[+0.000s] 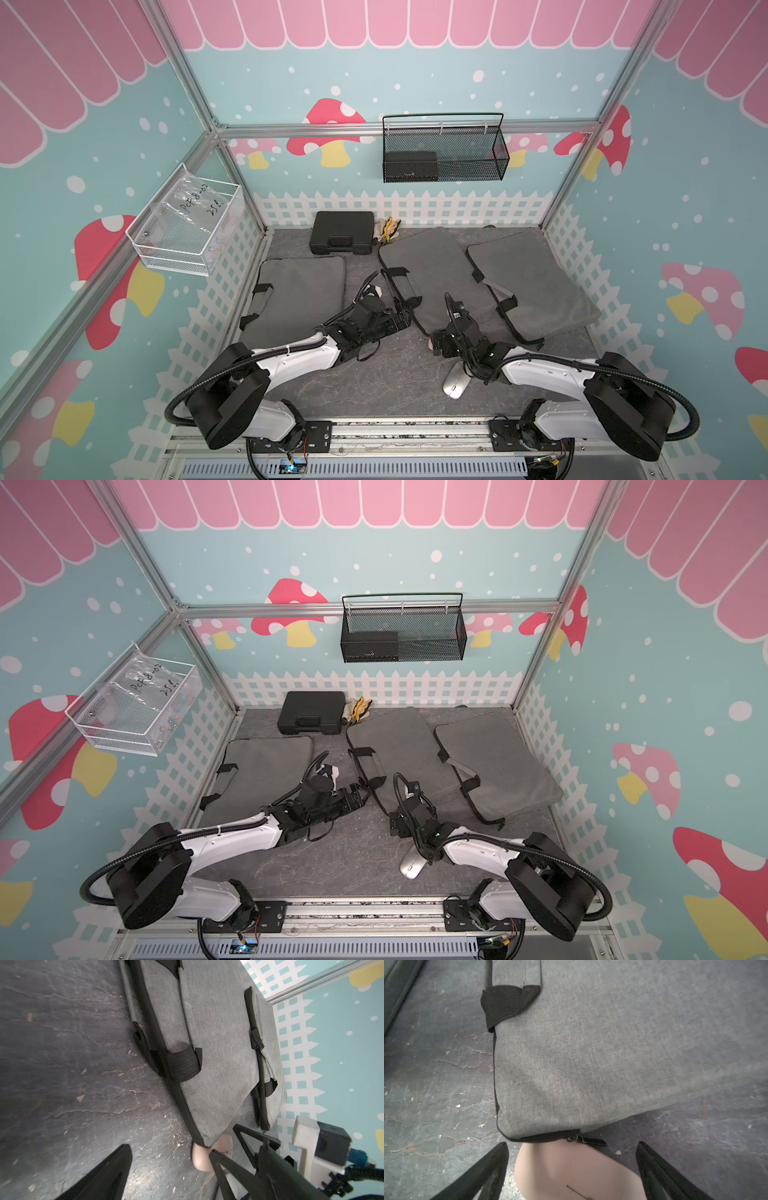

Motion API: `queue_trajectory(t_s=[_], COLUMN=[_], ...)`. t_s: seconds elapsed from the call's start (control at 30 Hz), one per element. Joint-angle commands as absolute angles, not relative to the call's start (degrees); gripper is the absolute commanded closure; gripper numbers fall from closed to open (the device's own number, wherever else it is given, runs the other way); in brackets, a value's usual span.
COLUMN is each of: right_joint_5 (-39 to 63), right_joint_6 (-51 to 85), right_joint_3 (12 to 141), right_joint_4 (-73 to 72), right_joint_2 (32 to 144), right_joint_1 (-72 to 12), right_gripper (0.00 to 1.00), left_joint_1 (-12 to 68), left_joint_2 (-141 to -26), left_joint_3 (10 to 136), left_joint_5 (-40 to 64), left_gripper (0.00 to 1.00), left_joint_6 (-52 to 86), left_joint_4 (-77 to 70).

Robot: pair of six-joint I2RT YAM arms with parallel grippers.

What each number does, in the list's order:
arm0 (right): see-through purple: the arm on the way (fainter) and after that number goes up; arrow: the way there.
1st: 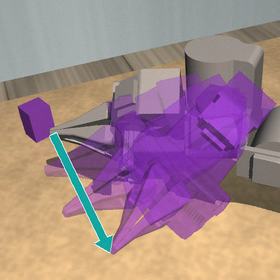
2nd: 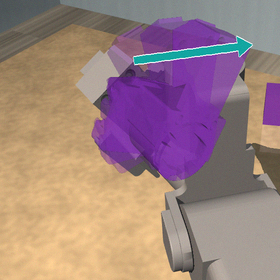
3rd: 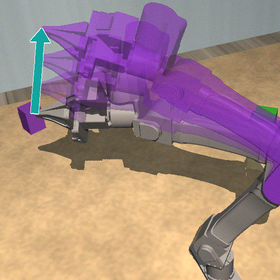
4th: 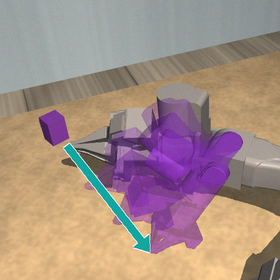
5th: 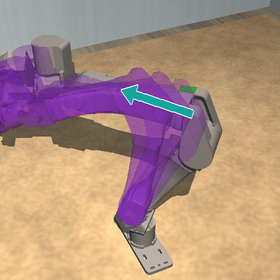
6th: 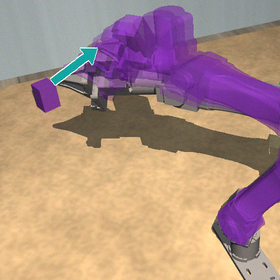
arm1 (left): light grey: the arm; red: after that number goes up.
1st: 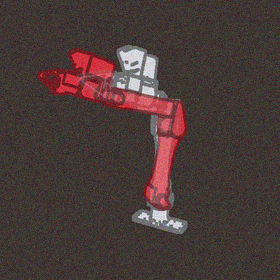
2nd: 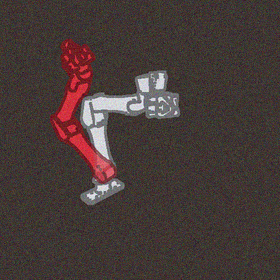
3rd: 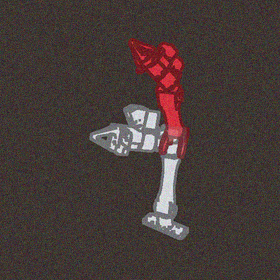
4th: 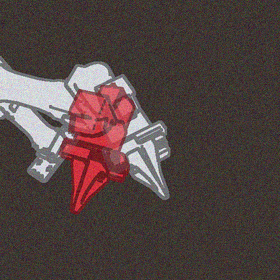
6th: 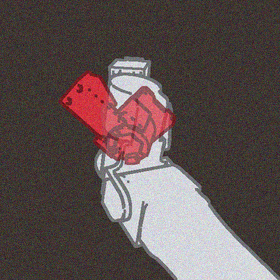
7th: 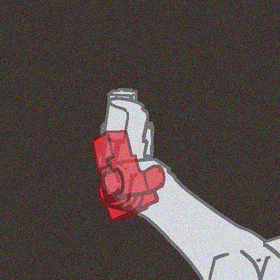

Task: Put the mouse into the laptop bag
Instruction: Adjust the mouse at the center of the board.

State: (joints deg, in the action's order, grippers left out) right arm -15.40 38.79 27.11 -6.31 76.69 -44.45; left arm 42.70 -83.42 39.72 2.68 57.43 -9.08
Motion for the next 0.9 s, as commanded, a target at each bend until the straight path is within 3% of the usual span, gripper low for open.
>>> queue_trajectory(t_s=[0.0,0.17,0.33,0.57,0.7,0.87], right_joint_5=[-12.82,-7.05,-1.37,-2.27,-2.73,-9.24], right_joint_6=[37.74,39.54,42.01,44.91,45.6,46.99], right_joint_3=[28.48,26.84,26.46,27.2,28.48,28.01], right_joint_4=[-7.1,-9.12,-10.18,-5.98,-5.38,-1.77], right_joint_2=[79.52,80.38,81.58,81.04,80.48,75.49], right_joint_1=[-43.77,-43.77,-45.94,-54.58,-59.98,-60.11], right_gripper=[0.03,0.05,0.14,0.26,0.28,0.26], left_joint_1=[42.98,42.72,42.29,41.58,40.91,40.26], left_joint_2=[-87.99,-95.17,-99.06,-99.82,-100.5,-100.63], left_joint_3=[43.86,49.1,51.65,51.04,51.06,50.93], left_joint_5=[4.75,7.5,8.28,6.48,6.94,6.85], left_gripper=[0.04,0.07,0.1,0.11,0.11,0.11], left_joint_6=[56.98,56.6,56.86,56.45,56.03,55.46], left_joint_4=[-11.04,-10.02,-9.13,-8.64,-8.57,-8.09])
